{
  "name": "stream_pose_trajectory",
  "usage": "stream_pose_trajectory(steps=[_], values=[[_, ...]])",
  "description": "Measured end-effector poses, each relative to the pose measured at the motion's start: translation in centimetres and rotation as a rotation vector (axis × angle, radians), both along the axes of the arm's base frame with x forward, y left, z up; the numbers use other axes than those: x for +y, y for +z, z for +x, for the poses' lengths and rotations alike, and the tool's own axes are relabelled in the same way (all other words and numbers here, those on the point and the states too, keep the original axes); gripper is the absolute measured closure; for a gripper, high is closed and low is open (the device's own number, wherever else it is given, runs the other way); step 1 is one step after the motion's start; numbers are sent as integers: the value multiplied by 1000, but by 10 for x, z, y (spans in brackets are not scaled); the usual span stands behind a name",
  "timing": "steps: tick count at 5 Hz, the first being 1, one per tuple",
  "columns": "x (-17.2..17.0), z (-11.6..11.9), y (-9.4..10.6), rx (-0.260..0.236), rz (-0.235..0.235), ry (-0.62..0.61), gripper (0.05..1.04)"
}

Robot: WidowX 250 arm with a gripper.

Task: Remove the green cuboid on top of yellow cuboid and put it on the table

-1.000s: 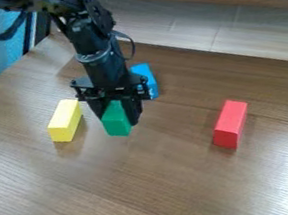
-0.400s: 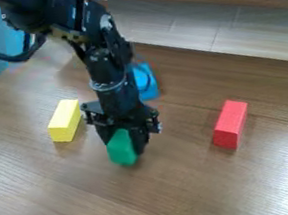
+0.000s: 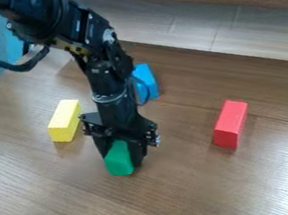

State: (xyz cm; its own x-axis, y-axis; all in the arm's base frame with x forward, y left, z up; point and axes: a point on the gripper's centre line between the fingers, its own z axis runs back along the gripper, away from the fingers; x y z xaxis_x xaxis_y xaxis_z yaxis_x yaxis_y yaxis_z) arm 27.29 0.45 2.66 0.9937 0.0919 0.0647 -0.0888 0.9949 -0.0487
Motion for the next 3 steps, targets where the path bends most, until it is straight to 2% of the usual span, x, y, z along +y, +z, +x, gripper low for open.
stream_pose_trajectory(steps=[1, 2, 3], values=[[-1, -2, 0, 13, -8, 2, 107], [-2, 5, 14, -19, -11, 1, 81], [2, 15, 42, -89, -15, 18, 84]])
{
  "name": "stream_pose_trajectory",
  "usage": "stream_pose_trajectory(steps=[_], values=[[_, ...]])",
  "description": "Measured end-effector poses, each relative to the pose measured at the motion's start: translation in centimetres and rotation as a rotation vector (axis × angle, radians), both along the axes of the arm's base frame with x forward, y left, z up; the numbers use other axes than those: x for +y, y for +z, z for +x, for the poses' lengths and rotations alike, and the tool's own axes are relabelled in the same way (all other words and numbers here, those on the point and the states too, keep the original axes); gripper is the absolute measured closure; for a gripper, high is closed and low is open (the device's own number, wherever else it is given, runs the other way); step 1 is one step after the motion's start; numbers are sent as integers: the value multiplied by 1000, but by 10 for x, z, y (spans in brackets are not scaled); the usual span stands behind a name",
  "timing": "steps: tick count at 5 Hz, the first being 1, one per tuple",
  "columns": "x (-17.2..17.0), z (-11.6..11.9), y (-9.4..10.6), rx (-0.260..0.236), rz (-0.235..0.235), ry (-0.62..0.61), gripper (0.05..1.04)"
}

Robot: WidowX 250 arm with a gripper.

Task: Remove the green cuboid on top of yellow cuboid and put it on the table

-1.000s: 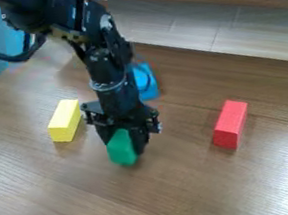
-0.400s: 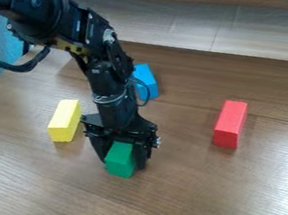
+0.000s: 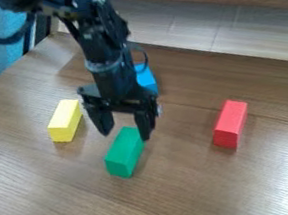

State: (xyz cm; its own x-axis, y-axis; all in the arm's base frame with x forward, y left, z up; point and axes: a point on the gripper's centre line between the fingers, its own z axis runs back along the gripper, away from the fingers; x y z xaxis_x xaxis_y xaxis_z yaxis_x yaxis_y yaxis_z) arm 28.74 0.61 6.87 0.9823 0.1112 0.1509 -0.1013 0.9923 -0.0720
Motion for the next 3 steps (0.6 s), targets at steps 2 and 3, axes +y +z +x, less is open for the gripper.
stream_pose_trajectory(steps=[2, 3], values=[[34, 20, 30, -72, 1, 98, 84], [39, 28, 40, -105, 3, 91, 84]])
